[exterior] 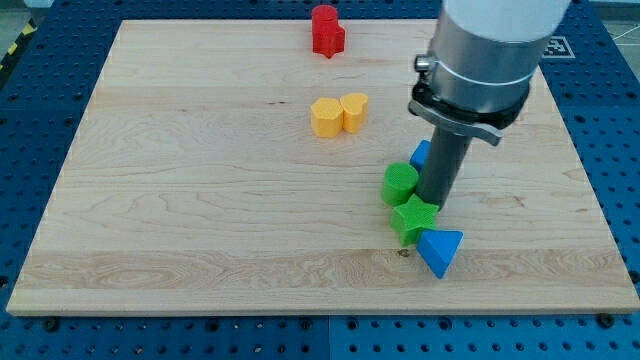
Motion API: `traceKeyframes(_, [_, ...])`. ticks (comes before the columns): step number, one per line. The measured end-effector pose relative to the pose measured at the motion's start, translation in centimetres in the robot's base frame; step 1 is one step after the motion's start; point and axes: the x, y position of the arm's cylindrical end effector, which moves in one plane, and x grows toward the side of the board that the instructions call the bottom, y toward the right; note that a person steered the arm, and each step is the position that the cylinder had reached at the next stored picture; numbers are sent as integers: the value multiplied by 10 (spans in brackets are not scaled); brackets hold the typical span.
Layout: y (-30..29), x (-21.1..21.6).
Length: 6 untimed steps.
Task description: Push the blue triangle towards the blue cube
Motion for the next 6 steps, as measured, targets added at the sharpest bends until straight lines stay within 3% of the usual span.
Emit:
traceKeyframes(3, [44,5])
traceKeyframes(6, [69,99])
